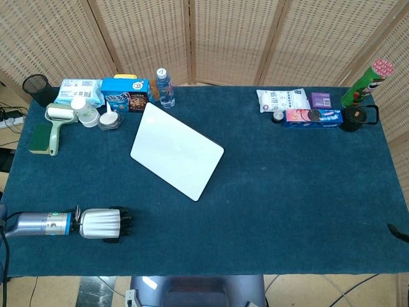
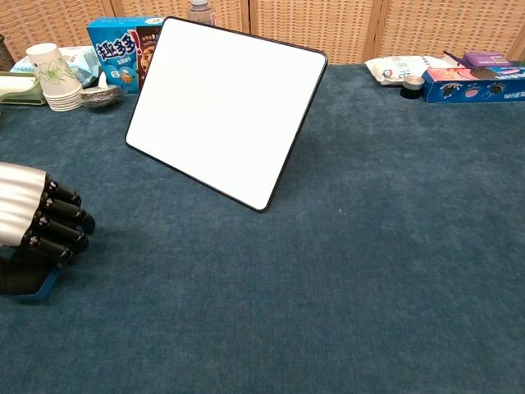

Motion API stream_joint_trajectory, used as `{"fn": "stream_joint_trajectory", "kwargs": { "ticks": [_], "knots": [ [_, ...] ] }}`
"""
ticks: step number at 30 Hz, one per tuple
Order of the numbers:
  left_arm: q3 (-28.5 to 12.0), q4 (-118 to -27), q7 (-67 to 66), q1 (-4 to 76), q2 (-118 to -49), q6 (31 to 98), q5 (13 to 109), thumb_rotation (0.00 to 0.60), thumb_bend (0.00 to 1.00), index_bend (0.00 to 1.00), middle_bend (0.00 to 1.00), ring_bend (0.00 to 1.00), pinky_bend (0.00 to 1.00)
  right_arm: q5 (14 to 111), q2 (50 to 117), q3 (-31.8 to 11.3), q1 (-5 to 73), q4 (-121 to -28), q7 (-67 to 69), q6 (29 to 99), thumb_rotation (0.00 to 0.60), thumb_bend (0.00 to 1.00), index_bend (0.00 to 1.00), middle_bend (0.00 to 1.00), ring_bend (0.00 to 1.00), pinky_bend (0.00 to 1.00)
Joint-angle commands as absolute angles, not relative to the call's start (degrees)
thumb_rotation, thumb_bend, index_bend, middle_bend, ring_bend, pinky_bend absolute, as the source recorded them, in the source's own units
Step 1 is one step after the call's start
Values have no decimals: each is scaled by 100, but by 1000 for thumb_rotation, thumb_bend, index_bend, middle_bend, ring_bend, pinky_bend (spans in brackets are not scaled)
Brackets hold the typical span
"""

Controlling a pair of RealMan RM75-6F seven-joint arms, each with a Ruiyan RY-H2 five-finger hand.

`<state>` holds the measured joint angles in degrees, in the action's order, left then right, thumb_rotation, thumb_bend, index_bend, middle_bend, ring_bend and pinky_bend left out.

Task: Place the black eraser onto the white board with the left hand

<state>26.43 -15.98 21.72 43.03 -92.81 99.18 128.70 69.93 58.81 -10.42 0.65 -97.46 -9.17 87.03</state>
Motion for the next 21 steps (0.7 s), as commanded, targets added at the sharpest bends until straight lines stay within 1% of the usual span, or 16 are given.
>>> {"fn": "stream_joint_trajectory", "kwargs": {
  "ticks": [1,4,8,12,16,17,21],
  "knots": [
    [2423,-1643,2210,4273,-9265,10086,12586,600,221,591,464,332,472,6989,5881,-1035,69,-9754,-928,8691,600,0,81,33,50,0],
    [2119,-1677,2205,4303,-9248,10093,12216,600,221,591,465,335,474,6994,5882,-1027,75,-9756,-925,8676,600,0,81,33,50,0],
    [1685,-1911,2318,4405,-9226,9835,11668,600,220,591,466,336,474,7002,5880,-1009,88,-9756,-915,8631,600,0,81,33,50,0],
    [1422,-2243,2169,4542,-9222,9597,11367,600,220,591,470,340,474,7000,5885,-994,107,-9746,-912,8580,600,0,81,33,50,0],
    [1097,-2477,2019,4712,-9341,9391,11044,600,221,591,470,341,474,7000,5891,-976,132,-9730,-902,8512,600,0,81,33,50,0],
    [955,-2517,2015,4782,-9442,9289,10905,600,220,591,470,340,475,6999,5892,-967,143,-9725,-892,8479,600,0,81,34,50,0],
    [702,-2469,1899,4953,-9742,8942,10639,600,219,591,471,341,474,6989,5896,-950,167,-9713,-887,8412,600,0,81,34,51,0]
  ]
}}
